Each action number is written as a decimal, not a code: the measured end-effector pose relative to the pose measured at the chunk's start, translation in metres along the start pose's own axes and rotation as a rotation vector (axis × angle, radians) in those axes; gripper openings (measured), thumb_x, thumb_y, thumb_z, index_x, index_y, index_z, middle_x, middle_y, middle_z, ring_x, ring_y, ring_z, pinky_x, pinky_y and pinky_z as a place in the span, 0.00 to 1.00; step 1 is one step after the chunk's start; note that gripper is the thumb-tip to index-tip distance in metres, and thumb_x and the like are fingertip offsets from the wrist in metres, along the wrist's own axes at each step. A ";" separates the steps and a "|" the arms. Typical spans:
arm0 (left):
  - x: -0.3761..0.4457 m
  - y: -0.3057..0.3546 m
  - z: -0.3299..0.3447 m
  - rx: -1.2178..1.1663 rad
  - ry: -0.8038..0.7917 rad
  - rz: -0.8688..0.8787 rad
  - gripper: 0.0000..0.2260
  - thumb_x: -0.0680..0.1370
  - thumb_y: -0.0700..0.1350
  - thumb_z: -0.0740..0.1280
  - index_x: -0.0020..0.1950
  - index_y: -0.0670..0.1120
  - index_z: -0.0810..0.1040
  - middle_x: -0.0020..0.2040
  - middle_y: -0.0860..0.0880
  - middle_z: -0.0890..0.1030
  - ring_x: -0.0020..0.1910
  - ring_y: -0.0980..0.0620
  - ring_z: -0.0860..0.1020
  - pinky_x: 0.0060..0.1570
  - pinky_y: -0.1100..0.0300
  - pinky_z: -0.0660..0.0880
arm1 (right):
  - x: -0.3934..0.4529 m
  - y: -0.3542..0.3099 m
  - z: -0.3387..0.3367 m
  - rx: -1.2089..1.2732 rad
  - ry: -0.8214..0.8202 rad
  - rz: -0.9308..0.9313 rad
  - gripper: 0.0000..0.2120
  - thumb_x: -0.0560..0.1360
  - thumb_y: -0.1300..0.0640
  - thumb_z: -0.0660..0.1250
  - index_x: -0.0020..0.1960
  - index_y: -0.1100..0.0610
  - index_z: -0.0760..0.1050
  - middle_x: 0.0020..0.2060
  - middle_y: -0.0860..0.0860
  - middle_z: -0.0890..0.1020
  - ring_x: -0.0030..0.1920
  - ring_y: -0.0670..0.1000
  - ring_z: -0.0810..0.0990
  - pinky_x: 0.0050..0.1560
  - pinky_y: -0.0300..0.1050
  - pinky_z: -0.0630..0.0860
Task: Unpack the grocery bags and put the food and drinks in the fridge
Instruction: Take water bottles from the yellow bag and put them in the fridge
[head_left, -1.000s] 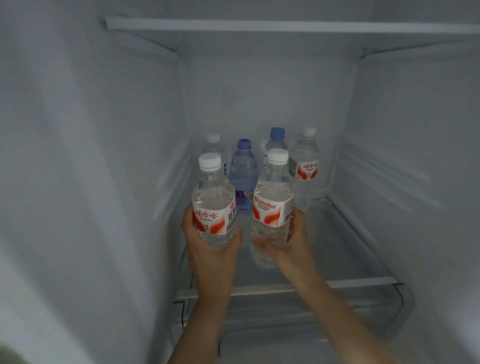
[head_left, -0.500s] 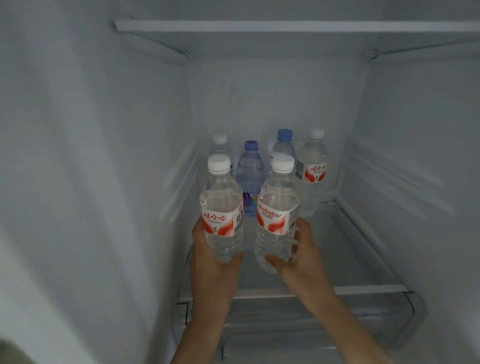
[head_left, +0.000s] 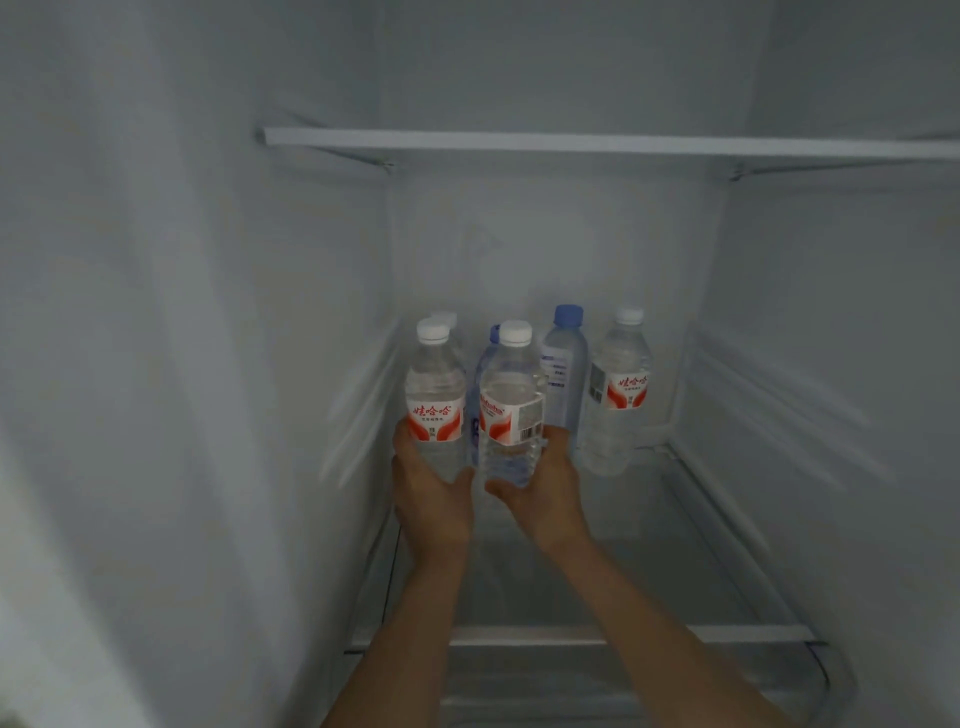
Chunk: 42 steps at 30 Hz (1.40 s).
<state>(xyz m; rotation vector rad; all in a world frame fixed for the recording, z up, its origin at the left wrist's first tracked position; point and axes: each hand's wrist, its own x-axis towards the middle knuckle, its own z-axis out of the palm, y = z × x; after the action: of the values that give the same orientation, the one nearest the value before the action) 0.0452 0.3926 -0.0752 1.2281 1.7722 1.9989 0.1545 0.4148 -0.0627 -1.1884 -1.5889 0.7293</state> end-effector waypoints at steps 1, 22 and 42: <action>0.003 -0.003 0.002 0.010 0.003 -0.004 0.38 0.67 0.36 0.78 0.72 0.50 0.64 0.63 0.49 0.76 0.59 0.52 0.76 0.55 0.58 0.73 | 0.002 0.000 0.002 0.004 0.009 -0.005 0.36 0.63 0.64 0.79 0.64 0.57 0.62 0.59 0.52 0.77 0.57 0.49 0.79 0.51 0.33 0.73; 0.002 -0.027 -0.010 0.045 -0.120 -0.077 0.33 0.76 0.39 0.69 0.77 0.51 0.59 0.70 0.48 0.73 0.66 0.48 0.74 0.64 0.45 0.73 | -0.003 -0.003 0.036 -0.219 0.174 0.020 0.39 0.67 0.57 0.78 0.68 0.60 0.57 0.62 0.59 0.67 0.60 0.60 0.71 0.58 0.50 0.71; -0.116 0.047 -0.096 -0.068 -0.348 -0.043 0.14 0.76 0.33 0.64 0.57 0.49 0.76 0.46 0.54 0.80 0.45 0.64 0.77 0.45 0.76 0.70 | -0.158 -0.023 -0.026 -0.225 0.196 0.016 0.21 0.74 0.62 0.67 0.66 0.57 0.69 0.56 0.50 0.78 0.57 0.47 0.76 0.55 0.32 0.65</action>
<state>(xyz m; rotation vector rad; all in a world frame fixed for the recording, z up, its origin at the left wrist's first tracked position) 0.0703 0.2366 -0.0779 1.4014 1.5358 1.6828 0.1772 0.2564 -0.0892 -1.3917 -1.5260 0.4363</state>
